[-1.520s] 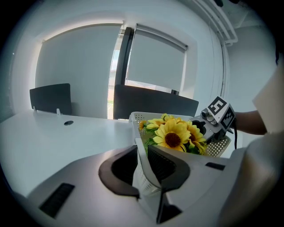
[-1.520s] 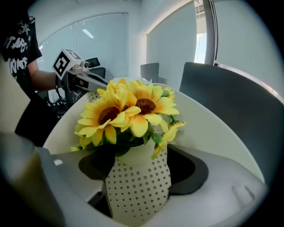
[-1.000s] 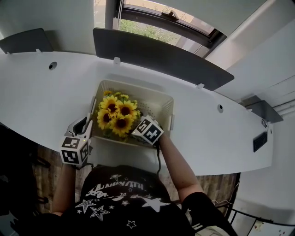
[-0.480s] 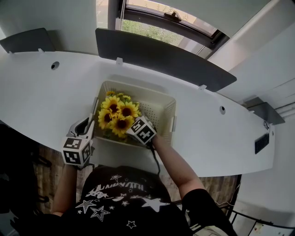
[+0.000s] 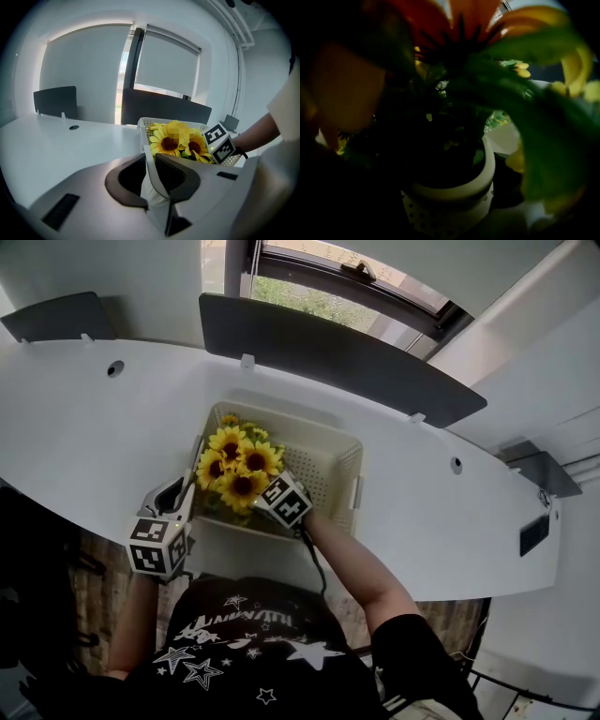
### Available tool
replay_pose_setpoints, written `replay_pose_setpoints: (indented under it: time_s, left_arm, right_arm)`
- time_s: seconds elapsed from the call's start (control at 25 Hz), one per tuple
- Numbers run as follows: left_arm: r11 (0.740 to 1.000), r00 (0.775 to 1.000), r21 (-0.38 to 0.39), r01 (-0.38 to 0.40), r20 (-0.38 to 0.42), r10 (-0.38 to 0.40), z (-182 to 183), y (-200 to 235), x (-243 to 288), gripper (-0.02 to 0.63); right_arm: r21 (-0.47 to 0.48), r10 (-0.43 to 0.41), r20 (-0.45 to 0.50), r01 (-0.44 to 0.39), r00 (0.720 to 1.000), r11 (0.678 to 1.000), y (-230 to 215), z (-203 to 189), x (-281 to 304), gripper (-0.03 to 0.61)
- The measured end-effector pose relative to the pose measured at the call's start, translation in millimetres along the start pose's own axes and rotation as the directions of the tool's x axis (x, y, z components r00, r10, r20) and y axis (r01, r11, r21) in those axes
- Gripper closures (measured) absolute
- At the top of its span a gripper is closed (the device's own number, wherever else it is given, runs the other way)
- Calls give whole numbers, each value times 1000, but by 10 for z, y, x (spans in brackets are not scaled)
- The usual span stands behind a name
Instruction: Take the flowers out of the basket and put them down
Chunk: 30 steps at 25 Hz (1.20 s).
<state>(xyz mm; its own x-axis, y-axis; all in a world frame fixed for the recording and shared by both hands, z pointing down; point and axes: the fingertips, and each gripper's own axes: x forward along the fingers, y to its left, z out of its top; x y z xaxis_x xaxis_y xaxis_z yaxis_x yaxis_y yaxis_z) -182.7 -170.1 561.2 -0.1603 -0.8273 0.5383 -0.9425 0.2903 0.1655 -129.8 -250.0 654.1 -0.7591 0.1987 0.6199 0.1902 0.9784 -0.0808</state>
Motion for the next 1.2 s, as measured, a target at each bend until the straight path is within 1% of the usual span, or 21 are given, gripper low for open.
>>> replay_pose_setpoints:
  time_s: [0.32,0.56,0.68,0.88,1.04,1.2]
  left_arm:
    - [1000,1000,-6,-3,-2,3,-4,-11,-2,545]
    - [1000,1000,-10,-3,0,3,-21,-21,-11,546]
    - [1000,1000,-11,0,0,0,-28,-16,-11,546]
    - [1000,1000,-23,7,12,-7,-36,-34,-23,546]
    - [1000,1000,-24,12,16,-12,-43,-19,-33,546]
    - [1000,1000,-24,18,14,-17,-43,-22,-33,546]
  right_arm:
    - [-3,24,30,-24,999,1000,15,106,128,35]
    - [-33,16,-4,-16,1000,999,20,132,197,45]
    - [-31,12,-6,-12,1000,999,20,136,200,48]
    - [-13,17,-8,-17,1000,1000,-18,93,82,51]
    - [-7,-9,18,9,1000,1000,-91,120,-49,55]
    - [-8,-17,29,17,999,1000,-89,124,-122,58]
